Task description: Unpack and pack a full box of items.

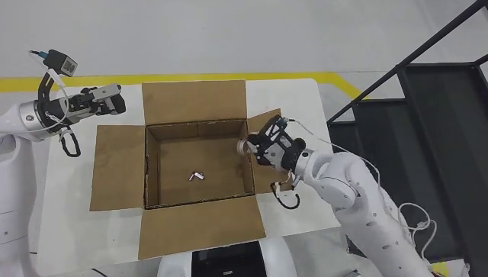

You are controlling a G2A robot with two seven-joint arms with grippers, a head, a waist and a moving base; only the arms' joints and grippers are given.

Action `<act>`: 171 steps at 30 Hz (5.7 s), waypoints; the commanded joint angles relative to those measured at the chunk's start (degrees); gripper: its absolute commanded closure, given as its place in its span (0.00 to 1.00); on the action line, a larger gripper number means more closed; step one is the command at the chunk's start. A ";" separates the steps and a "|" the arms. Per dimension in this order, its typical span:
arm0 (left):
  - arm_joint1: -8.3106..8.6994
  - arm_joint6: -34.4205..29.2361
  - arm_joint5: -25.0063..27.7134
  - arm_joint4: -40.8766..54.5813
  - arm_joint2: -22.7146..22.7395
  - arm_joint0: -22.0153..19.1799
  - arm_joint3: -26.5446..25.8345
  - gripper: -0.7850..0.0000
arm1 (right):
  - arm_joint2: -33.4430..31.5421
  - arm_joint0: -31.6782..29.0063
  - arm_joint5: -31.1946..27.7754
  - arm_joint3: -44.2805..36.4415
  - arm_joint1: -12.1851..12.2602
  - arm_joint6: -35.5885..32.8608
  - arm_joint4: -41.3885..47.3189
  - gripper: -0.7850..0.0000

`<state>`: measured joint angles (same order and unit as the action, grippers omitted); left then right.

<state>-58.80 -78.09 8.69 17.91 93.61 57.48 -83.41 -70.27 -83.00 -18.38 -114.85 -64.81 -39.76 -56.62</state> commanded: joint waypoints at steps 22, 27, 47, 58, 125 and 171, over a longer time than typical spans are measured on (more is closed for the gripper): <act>0.00 0.00 0.00 0.00 0.00 0.00 0.00 0.00 | -4.66 0.40 1.63 -5.05 -0.03 6.19 8.51 0.00; 0.00 0.00 0.00 0.00 0.00 0.00 0.00 0.00 | -13.48 -4.09 5.51 -7.45 0.45 11.99 8.47 0.00; 0.00 0.00 0.00 0.00 0.00 0.00 0.00 0.00 | -15.85 -7.33 20.64 10.18 0.15 11.46 -6.36 0.00; 0.00 0.00 0.00 0.00 0.00 0.00 0.00 0.00 | -15.22 -6.54 20.25 11.82 -0.04 10.71 -4.44 0.00; 0.00 0.00 0.00 0.00 0.00 0.00 0.00 0.00 | -8.38 -1.23 22.11 26.86 -1.30 9.20 -5.08 0.00; 0.00 0.00 0.00 0.00 0.00 0.00 0.00 0.00 | -13.04 -3.32 24.44 5.12 -1.87 6.45 -4.15 1.00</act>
<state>-58.80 -78.09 8.69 17.91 93.61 57.48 -83.41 -82.69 -86.26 6.06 -108.32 -66.71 -33.76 -60.73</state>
